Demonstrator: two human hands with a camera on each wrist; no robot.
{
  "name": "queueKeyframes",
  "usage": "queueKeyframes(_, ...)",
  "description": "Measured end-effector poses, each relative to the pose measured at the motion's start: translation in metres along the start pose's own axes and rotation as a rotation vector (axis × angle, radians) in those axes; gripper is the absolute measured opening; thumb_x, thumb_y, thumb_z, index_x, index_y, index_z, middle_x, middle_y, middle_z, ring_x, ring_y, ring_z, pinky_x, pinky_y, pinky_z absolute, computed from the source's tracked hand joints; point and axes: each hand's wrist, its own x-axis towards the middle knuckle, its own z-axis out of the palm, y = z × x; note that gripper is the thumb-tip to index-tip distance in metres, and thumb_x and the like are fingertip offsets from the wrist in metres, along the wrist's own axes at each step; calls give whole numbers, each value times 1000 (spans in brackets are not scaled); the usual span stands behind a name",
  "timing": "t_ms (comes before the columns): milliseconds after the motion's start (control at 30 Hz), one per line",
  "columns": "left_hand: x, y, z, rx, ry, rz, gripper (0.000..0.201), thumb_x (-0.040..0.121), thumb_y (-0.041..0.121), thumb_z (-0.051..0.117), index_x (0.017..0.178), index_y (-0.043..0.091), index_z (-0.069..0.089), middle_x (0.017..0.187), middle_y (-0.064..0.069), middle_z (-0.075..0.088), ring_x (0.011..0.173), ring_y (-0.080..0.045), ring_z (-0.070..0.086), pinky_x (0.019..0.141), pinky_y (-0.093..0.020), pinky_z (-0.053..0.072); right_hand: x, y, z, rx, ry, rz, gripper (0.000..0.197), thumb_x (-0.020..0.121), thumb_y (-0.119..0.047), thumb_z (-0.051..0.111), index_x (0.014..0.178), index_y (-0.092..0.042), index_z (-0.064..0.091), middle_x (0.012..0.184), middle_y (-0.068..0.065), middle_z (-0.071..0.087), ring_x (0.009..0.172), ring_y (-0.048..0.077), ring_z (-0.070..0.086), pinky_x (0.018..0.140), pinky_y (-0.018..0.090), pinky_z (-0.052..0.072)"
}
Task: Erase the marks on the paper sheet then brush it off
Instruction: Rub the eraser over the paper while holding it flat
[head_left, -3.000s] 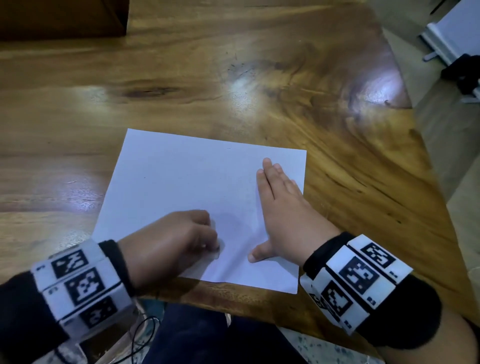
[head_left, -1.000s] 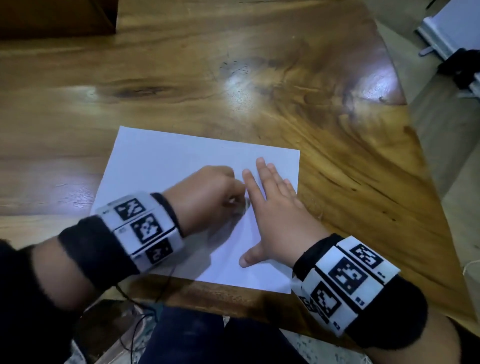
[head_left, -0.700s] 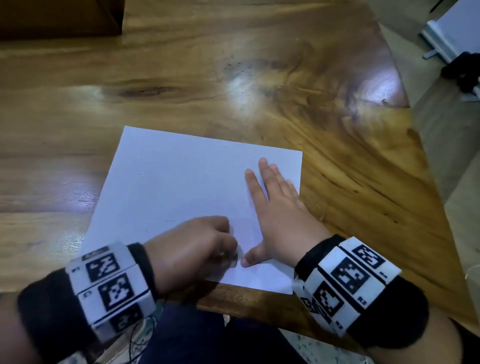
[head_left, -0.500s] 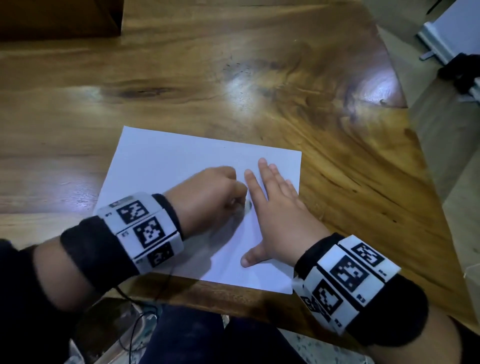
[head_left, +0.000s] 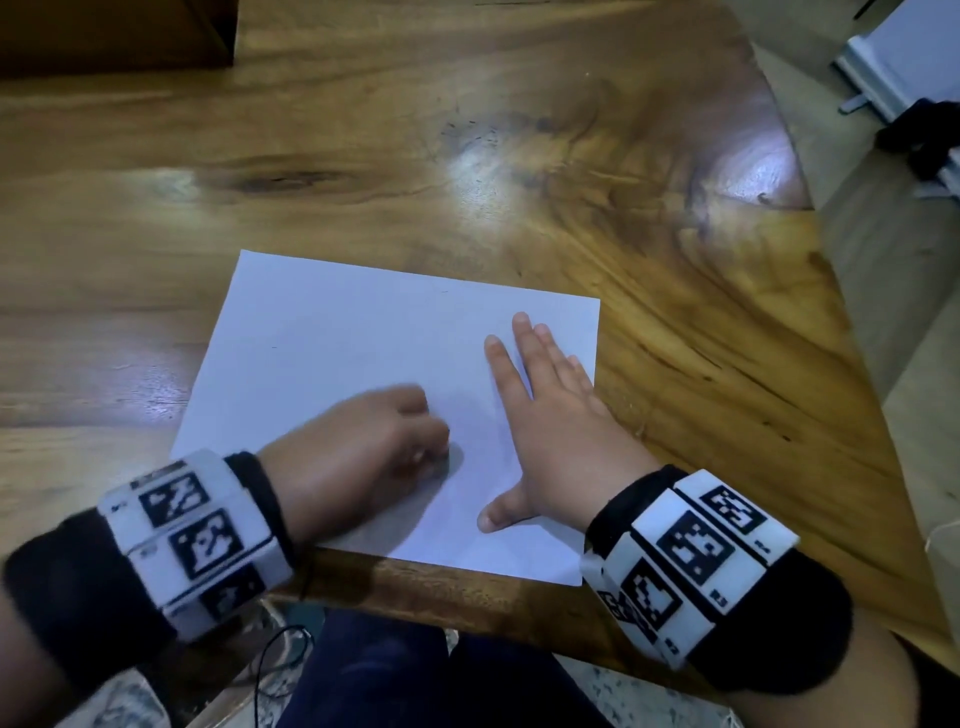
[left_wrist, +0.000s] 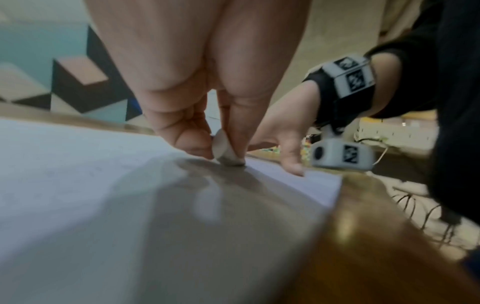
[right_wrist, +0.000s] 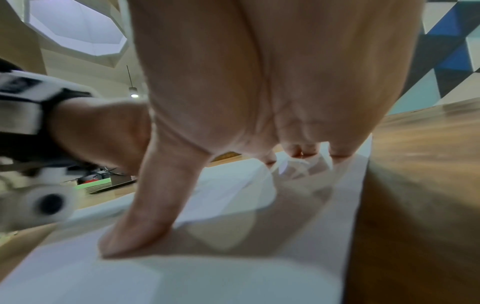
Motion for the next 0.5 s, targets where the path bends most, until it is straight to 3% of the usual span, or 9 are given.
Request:
queueKeyframes(100,-21,9,12,-94,-108,-43,17,76,18,64,71,26,50,71,17,35,59,-2,39,56,-15,38,0,0,-1,5,-8,0,142,62,-56,79,143,-16,-30,144,5,-46,136,20,-38,111,33,-17)
queueKeyframes(167,-19,6,9,-123,-131,-14,11,77,20,60,73,29,55,69,21,35,62,0,42,60,-6,33,0,0,-1,5,-7,1,141,62,-56,78,143,-17,-31,144,5,-46,136,19,-38,110,33,-17)
queueKeyframes(233,-1,3,-1,-40,-147,24,5,78,23,57,74,24,60,72,16,41,64,-4,48,61,-13,38,0,0,-1,1,2,1,141,63,-55,79,143,-16,-30,145,6,-46,136,19,-37,110,32,-17)
queueKeyframes(333,38,-3,-14,23,-3,3,23,74,31,46,73,14,61,72,0,46,65,-27,55,62,-27,40,0,-1,0,-2,16,4,141,61,-54,79,144,-17,-29,146,6,-44,137,20,-35,109,32,-17)
queueKeyframes(400,51,-2,-15,41,53,-29,23,72,26,45,77,12,63,74,-3,47,69,-30,55,65,-32,42,1,-1,-1,-2,21,5,142,61,-55,80,144,-18,-29,147,5,-43,138,20,-35,109,31,-17)
queueKeyframes(500,32,6,-2,-19,35,-24,10,74,20,52,65,19,55,71,-4,45,64,-29,52,61,-34,45,0,-1,-1,3,20,4,141,62,-55,79,144,-17,-29,147,6,-43,137,19,-35,109,31,-17)
